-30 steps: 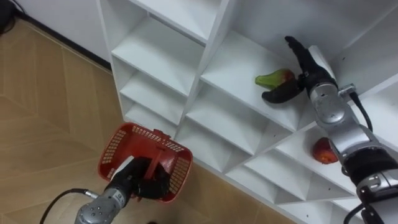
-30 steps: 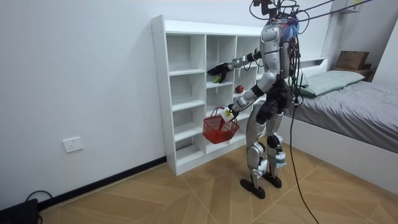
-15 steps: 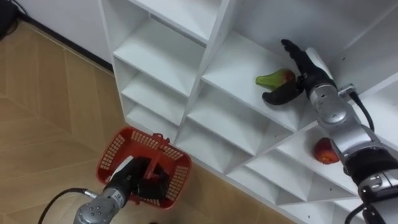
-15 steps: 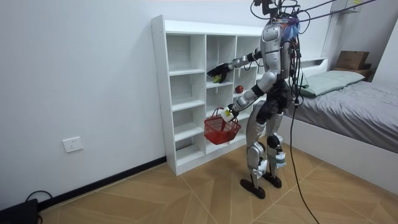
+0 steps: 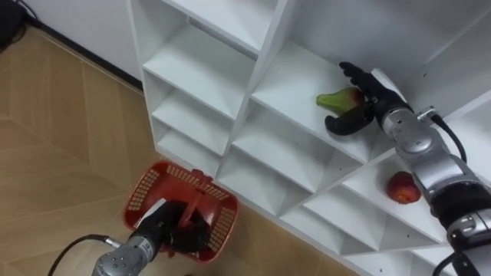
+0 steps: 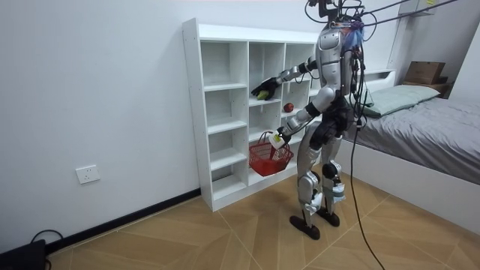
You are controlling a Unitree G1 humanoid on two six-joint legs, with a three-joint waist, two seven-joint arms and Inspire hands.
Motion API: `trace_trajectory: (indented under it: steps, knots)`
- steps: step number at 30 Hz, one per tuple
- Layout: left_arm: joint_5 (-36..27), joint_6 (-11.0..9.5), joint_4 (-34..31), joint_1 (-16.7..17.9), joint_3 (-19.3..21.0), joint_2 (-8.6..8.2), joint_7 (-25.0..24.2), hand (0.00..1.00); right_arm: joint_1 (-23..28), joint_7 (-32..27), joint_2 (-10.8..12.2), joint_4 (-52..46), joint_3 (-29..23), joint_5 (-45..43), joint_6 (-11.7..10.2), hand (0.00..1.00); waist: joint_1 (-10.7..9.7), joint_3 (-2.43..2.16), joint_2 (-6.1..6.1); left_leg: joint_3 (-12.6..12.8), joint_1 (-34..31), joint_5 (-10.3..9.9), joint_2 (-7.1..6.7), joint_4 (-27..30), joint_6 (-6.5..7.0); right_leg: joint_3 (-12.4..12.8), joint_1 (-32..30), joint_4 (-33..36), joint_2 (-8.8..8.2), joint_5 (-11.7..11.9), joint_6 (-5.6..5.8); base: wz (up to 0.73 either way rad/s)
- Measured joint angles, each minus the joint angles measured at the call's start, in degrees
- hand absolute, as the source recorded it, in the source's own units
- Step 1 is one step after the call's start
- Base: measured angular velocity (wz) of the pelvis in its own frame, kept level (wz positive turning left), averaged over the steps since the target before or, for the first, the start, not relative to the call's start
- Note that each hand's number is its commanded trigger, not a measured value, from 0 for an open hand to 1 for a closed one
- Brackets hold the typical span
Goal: Collect fruits from the closet
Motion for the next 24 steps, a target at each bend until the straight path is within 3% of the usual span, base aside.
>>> trace_trajectory:
  steps: [7, 24]
  knots:
    - [-0.02, 0.15, -0.02, -0.05, 0.07, -0.11, -0.03, 1.00, -0.36, 1.19, -0.08, 0.56, -0.10, 0.06, 1.61, 0.00, 0.02, -0.02, -0.03, -0.01, -0.12, 0.00, -0.02, 0.24, 0.02, -0.11, -0.20, 0.49, 0.02, 0.02, 0.02, 0.00]
    - [-0.12, 0.16, -0.10, -0.69, 0.01, -0.27, -0.05, 1.00, -0.52, 1.87, -0.07, 1.67, -0.09, 0.08, 1.65, 0.00, 0.11, -0.21, -0.29, -0.01, -0.09, 0.02, -0.01, 0.34, 0.05, -0.08, -0.17, 0.53, -0.04, 0.03, 0.03, 0.00]
